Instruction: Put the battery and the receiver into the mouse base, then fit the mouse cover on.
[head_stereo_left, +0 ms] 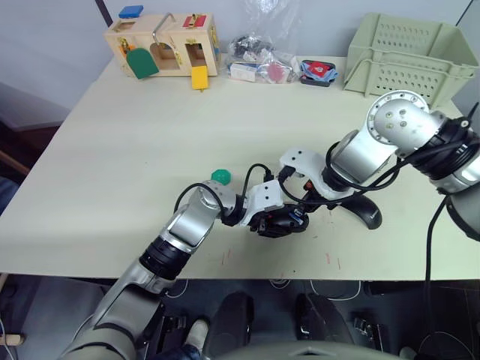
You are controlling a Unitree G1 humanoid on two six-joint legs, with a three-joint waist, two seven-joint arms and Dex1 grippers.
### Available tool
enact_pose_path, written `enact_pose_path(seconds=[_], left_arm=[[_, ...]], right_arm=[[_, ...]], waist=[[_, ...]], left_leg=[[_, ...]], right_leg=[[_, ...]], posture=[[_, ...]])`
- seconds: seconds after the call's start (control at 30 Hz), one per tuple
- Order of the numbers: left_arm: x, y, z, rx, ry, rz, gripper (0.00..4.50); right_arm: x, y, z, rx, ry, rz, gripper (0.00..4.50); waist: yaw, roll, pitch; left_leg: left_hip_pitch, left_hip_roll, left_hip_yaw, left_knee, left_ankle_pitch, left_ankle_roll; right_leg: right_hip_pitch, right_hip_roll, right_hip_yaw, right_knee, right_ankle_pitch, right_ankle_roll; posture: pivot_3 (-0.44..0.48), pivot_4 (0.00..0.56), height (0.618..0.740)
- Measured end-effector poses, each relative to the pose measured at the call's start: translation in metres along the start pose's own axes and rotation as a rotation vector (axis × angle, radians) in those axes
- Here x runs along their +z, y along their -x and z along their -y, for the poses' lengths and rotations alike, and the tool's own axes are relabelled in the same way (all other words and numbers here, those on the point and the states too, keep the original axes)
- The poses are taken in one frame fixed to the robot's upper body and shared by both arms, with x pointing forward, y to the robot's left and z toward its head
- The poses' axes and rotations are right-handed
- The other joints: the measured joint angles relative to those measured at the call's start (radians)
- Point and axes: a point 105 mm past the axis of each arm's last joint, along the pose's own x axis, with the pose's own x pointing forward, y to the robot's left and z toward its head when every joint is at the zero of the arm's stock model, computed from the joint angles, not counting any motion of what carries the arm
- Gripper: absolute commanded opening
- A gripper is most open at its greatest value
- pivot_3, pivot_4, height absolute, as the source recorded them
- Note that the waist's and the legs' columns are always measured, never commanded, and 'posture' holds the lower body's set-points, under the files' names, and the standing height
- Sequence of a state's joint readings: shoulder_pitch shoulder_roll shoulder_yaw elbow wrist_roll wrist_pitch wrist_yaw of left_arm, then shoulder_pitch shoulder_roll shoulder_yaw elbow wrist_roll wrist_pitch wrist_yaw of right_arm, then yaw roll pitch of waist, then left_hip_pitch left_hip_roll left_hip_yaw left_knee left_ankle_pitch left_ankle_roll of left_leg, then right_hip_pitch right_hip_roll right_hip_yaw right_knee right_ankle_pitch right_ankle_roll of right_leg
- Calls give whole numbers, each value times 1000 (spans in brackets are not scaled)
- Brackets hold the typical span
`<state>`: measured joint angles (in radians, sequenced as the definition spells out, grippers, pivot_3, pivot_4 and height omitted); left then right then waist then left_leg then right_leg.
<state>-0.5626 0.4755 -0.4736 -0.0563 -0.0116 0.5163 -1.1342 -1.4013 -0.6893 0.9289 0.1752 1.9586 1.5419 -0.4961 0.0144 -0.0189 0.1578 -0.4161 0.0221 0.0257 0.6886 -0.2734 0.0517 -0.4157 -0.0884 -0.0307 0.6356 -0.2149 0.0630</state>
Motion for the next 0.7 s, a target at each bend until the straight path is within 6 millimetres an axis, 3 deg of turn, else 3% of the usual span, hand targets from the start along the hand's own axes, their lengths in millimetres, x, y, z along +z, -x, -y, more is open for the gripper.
enact_pose_path(seconds=[0.7], left_arm=[[1, 0, 0, -1, 2, -15, 2974]], right_arm=[[0, -11, 1, -34, -3, 6, 0]], waist=[[-1, 0, 0]], left_leg=[[0, 0, 0, 0, 0, 0]], right_leg=[[0, 0, 0, 0, 0, 0]], posture=[[0, 150, 740]])
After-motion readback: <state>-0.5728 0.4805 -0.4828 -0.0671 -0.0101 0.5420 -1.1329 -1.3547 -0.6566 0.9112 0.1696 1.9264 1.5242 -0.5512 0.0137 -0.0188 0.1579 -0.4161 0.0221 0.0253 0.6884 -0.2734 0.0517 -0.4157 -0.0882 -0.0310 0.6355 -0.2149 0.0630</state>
